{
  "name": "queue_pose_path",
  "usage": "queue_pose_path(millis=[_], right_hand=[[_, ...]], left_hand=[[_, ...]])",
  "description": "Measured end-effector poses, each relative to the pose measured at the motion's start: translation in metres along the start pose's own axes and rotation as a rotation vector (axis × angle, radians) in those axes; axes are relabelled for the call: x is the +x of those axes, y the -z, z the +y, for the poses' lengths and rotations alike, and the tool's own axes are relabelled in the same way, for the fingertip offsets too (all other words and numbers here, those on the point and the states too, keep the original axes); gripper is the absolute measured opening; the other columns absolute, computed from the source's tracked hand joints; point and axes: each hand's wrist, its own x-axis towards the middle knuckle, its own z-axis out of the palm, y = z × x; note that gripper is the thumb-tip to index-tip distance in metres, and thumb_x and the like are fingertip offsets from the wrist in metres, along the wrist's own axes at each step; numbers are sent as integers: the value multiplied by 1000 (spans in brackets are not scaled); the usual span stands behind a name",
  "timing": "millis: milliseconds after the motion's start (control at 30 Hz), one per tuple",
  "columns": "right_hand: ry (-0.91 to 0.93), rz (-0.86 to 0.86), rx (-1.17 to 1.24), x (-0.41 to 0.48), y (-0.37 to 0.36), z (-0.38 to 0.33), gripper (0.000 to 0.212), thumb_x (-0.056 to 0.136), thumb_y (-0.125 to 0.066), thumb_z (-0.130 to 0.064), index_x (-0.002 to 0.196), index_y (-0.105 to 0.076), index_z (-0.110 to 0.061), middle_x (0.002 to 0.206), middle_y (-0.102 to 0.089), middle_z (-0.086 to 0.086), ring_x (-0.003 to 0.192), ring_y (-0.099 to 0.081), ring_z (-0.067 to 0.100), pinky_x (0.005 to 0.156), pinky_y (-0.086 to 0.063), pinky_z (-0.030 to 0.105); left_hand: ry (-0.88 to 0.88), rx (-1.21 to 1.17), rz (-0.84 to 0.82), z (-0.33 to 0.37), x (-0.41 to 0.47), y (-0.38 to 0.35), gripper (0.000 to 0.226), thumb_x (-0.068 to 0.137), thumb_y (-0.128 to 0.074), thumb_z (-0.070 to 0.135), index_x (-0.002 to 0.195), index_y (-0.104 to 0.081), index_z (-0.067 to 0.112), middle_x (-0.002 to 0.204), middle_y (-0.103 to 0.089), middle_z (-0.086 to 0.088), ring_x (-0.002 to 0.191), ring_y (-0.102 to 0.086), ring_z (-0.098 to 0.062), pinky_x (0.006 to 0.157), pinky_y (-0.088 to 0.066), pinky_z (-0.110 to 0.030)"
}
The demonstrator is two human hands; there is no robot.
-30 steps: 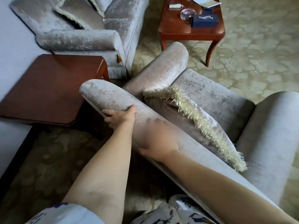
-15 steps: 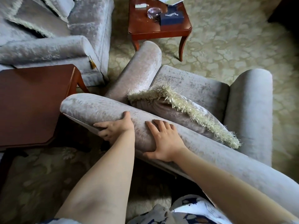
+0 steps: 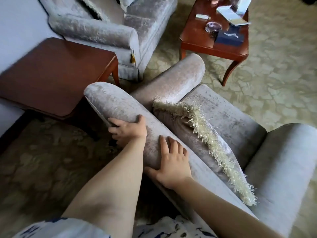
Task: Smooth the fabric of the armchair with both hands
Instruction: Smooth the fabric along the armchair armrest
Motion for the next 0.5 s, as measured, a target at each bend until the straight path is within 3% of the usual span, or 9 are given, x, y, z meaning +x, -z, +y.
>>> queue_pose_path(millis=[200,367,500], right_hand=[[89,-46,-40,-11,16,42,114,57,-42,-84,148,-16,-20,148,-30,6,135,-27,26,110,-26,41],[51,-11,16,-19,15,36,106,60,-44,-79,146,-28,-19,144,-38,6,133,-34,26,108,-31,42],[43,-22,-11,-18,18,35,105,59,-44,-81,145,-28,-22,142,-38,2,129,-36,24,107,-31,40]], left_hand=[[37,-24,-12,-4,-29,-14,111,65,-58,64,146,-3,13,131,-31,-22,111,-40,-45,86,-40,-54],[53,-33,-30,-7,-29,-5,111,66,-59,64,146,-2,11,135,-30,-20,116,-38,-42,88,-39,-53],[39,-53,-60,-6,-31,-1,110,69,-59,61,147,-1,9,135,-28,-21,118,-36,-43,93,-38,-55]])
